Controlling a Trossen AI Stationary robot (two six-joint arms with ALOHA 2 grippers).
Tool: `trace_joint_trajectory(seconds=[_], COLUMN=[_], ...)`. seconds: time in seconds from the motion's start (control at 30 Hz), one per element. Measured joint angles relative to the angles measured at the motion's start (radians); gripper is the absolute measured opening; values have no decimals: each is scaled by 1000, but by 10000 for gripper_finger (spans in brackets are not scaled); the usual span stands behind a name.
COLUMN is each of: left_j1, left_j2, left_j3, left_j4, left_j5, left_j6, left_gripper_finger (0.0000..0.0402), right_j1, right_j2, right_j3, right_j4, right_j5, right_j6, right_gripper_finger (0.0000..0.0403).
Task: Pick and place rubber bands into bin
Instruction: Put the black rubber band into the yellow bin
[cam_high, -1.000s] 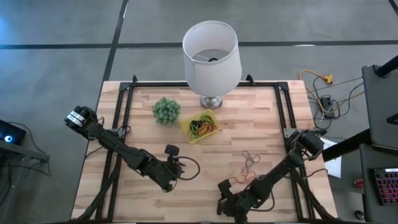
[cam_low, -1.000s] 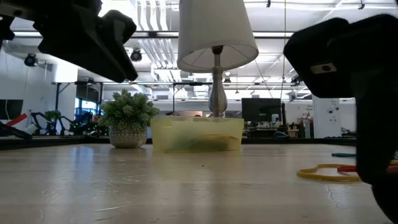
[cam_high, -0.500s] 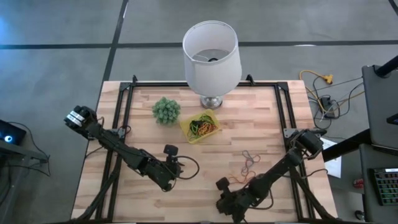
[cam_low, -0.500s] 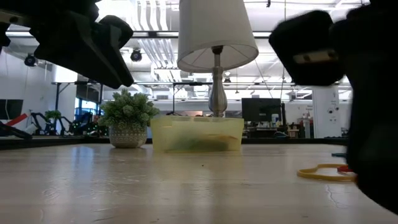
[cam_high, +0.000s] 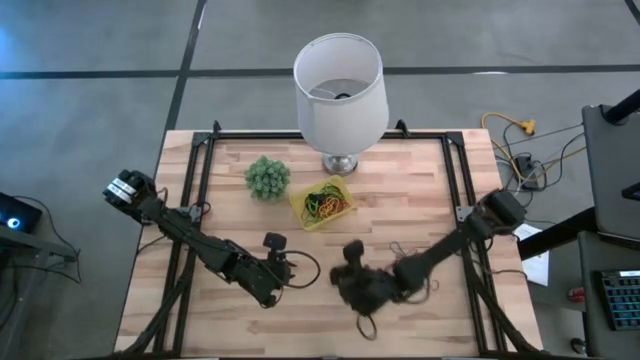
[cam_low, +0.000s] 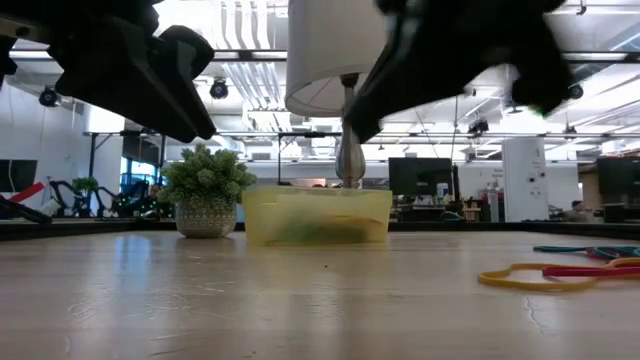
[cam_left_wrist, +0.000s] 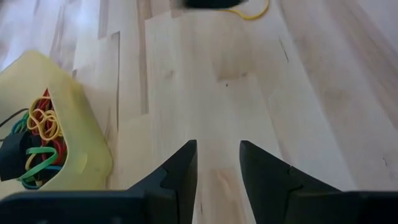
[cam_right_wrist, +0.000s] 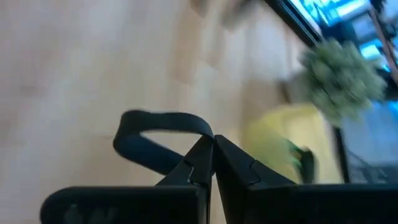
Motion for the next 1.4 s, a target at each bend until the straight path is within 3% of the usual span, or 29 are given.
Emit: trace_joint_trajectory(seconds=[0.33,0.6,0.83,0.93,1.1,1.4], left_j1=[-6,-6,-6,-6,-6,-7], left_j2=[0,0,0,0,0,0], left_j3=[-5,-6,-6,-6,-6,-7], left_j4=[0,-3,-3,-3,-3,-3], left_j5=[0,0,0,0,0,0], left_j6=[-1,0,0,0,-24,-26], left_gripper_finger=[105,105,105,105,105,105], right_j1=[-261,-388,-503,-542,-577,-581], right_j2=[-2,-12,-12,-12,-12,-13], right_j3=[-4,-4,-4,-4,-4,0], right_j4=[-39,-39,-40,-46,-47,-55], right_j5=[6,6,4,-67,-246,-251], right_j6=[-9,-76,-21,-19,-5,29], right_gripper_finger=[9,9,9,11,45,137])
